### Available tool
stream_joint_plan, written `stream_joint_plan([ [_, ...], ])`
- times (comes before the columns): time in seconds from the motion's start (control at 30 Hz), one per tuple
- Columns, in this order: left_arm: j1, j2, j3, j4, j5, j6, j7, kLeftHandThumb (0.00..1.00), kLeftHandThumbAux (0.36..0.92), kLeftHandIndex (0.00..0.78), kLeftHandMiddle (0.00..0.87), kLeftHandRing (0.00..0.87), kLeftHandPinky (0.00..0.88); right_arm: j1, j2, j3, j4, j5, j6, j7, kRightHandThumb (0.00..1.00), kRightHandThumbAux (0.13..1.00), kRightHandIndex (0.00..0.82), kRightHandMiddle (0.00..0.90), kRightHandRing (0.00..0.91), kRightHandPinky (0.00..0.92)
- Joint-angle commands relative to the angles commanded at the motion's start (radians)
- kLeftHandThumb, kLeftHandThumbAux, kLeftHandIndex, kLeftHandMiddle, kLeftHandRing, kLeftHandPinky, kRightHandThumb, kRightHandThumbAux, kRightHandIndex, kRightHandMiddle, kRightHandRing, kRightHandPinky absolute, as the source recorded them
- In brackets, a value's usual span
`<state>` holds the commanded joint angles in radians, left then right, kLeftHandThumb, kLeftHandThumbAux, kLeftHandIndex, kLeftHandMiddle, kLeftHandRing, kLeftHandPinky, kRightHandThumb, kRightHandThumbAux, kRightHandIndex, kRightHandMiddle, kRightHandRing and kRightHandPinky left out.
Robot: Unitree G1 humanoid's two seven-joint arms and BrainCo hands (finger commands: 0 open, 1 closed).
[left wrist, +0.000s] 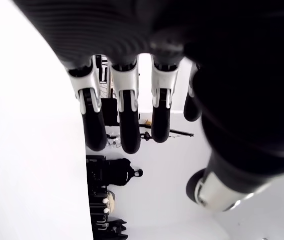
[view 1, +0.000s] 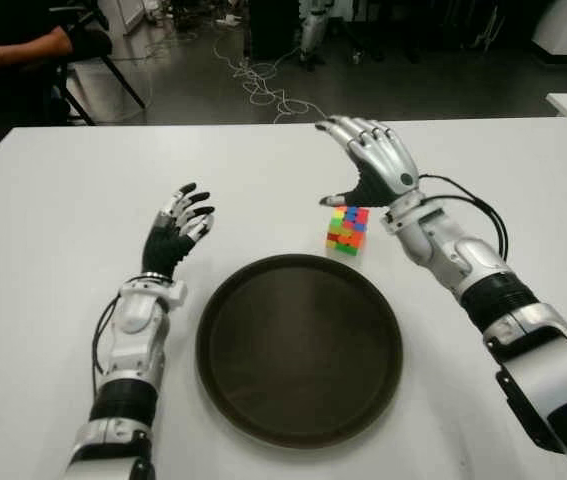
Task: Pick up the Rubik's Cube and put it in the plate
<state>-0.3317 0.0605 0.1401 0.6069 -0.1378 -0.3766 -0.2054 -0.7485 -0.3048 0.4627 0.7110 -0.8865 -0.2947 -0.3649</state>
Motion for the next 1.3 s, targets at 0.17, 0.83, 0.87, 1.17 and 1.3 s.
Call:
stream_joint_plan([
  [0.17, 0.007, -0.003, 0.000, -0.013, -0.001, 0.012, 0.008, 0.138, 0.741, 0.129, 0.209, 0.233, 0.265, 0.011, -0.023, 0.026, -0.077, -0.006, 0.074, 0.163, 0.000, 0.758, 0.168, 0.185, 0.205, 0.199],
  [0.83, 0.014, 0.000, -0.007, -0.028, 0.006, 0.012, 0.001, 0.117, 0.737, 0.130, 0.211, 0.231, 0.261, 0.020, -0.072, 0.066, -0.234, -0.012, 0.197, 0.535, 0.000, 0.774, 0.173, 0.204, 0.233, 0.249],
  [0.87, 0.014, 0.001, -0.008, -0.030, 0.007, 0.014, 0.002, 0.116, 0.736, 0.130, 0.210, 0.230, 0.256, 0.021, -0.072, 0.066, -0.237, -0.011, 0.199, 0.538, 0.000, 0.778, 0.181, 0.210, 0.238, 0.255],
  [1.17, 0.017, 0.005, -0.014, -0.041, 0.021, 0.029, 0.012, 0.120, 0.746, 0.129, 0.207, 0.230, 0.260, 0.020, -0.077, 0.076, -0.262, -0.018, 0.230, 0.589, 0.000, 0.789, 0.182, 0.201, 0.220, 0.228],
  [1.3, 0.018, 0.007, -0.016, -0.046, 0.023, 0.035, 0.014, 0.120, 0.750, 0.128, 0.204, 0.228, 0.263, 0.020, -0.077, 0.080, -0.264, -0.020, 0.240, 0.591, 0.000, 0.790, 0.189, 0.205, 0.224, 0.235],
])
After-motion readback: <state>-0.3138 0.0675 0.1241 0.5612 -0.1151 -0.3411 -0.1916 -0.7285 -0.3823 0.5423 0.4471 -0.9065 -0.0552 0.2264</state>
